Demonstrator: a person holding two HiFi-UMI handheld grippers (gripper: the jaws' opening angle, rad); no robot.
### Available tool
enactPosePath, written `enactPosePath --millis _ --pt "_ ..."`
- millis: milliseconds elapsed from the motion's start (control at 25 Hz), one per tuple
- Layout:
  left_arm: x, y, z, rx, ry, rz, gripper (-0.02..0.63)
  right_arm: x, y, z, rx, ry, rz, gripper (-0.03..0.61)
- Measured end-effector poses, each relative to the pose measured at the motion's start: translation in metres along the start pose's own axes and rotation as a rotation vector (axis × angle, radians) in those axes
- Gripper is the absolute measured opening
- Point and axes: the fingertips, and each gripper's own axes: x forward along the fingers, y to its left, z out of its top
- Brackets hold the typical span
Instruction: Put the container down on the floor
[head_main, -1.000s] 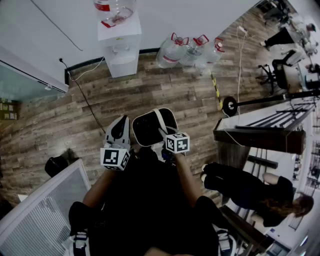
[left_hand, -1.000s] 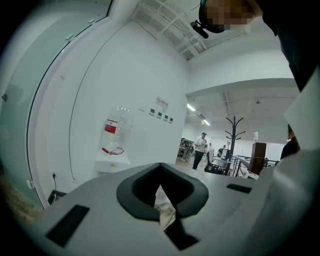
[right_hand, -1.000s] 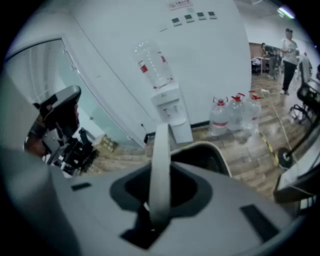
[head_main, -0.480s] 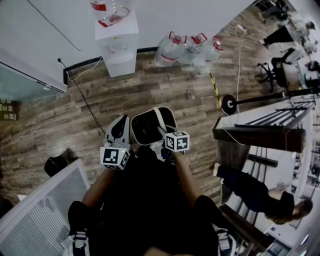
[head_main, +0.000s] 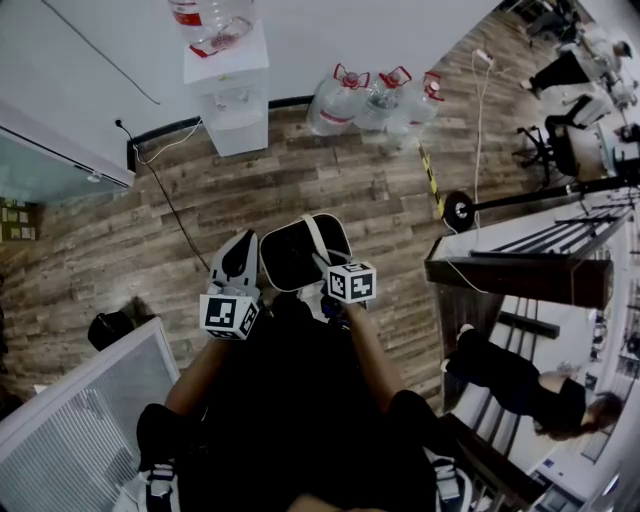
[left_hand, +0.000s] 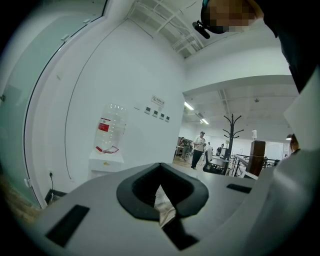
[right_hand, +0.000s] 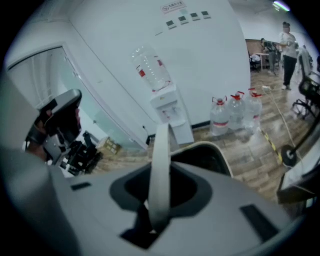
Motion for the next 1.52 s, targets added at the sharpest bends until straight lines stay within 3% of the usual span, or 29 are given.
enactPosePath --millis 520,920,1200,1520 --pt "0.021 -0.028 -0.010 0.021 -0.004 0.061 0.028 -0.002 -0.045 0.011 -0.060 0.036 0.030 0.097" --pt "0.063 -0.004 -0.015 -0.015 0.000 0.080 0.028 0.012 -0.085 0.035 -0.051 0.057 0.000 0.097" --pt "0.119 0.018 -0.008 -0.017 0.011 0.048 0.028 0.034 -0.105 0.072 -0.059 0.080 -0.017 0.097" --pt "0.191 0.063 0.012 -0.023 0.021 -0.003 0.028 0.069 -0.117 0.141 -0.070 0.082 -0.024 0.097"
